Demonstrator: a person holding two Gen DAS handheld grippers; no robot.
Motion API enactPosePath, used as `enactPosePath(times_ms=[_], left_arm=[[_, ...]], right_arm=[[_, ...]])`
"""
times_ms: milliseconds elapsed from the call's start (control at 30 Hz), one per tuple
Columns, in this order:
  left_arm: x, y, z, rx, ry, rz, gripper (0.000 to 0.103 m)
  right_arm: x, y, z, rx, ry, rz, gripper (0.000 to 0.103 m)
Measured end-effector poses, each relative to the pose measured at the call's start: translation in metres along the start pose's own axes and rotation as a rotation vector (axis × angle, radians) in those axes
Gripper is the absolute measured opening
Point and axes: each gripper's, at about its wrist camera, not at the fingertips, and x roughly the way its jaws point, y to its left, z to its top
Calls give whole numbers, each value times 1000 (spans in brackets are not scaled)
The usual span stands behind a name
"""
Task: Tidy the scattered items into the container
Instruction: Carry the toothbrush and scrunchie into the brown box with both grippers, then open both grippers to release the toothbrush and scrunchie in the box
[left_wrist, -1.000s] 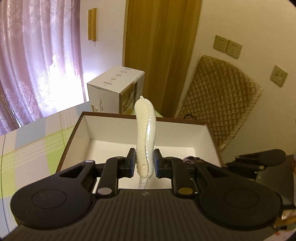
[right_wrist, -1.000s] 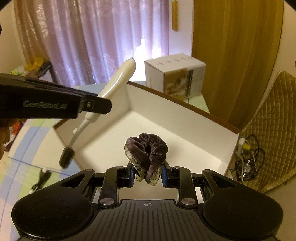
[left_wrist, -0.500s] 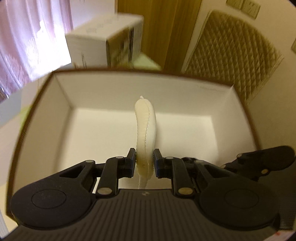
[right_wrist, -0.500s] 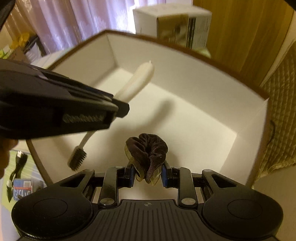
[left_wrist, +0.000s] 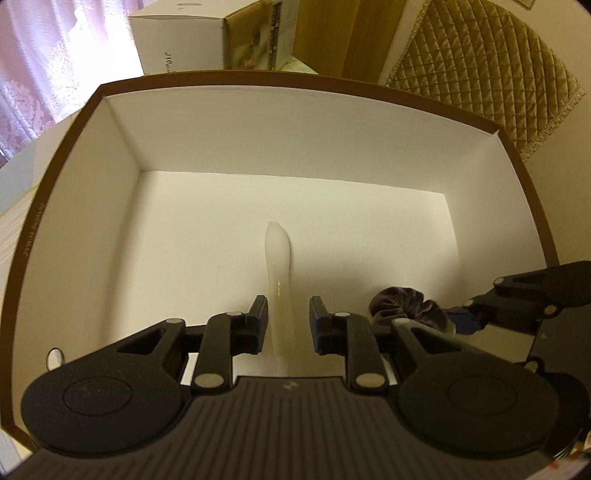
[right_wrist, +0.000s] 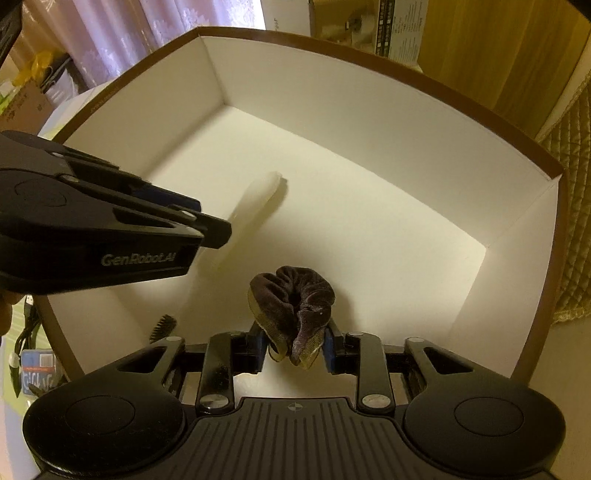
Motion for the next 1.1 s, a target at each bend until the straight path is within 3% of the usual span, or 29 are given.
enactPosePath(times_ms=[67, 133, 233, 300, 367, 600, 1100], left_arm=[[-4, 3, -1, 3, -6, 9, 26], [-6, 4, 0, 4, -13, 24, 33], [-15, 8, -3, 11, -23, 34, 35], [-21, 9, -5, 16, -32, 34, 43], [-29, 11, -8, 26, -48, 41, 47], [-55, 11, -20, 65, -97, 83, 61], [-127, 13, -62, 17, -216, 111, 70]], right_arm=[[-1, 2, 1, -11, -3, -3, 52], [-5, 3, 1, -18, -15, -11, 65], [-12, 8, 2, -21, -15, -9, 74], [-15, 11, 3, -24, -22, -20, 77], [-19, 16, 3, -32, -24, -34, 88], [-45, 35, 0, -38, -83, -58, 96], [-96, 61, -14, -75, -233, -67, 99]])
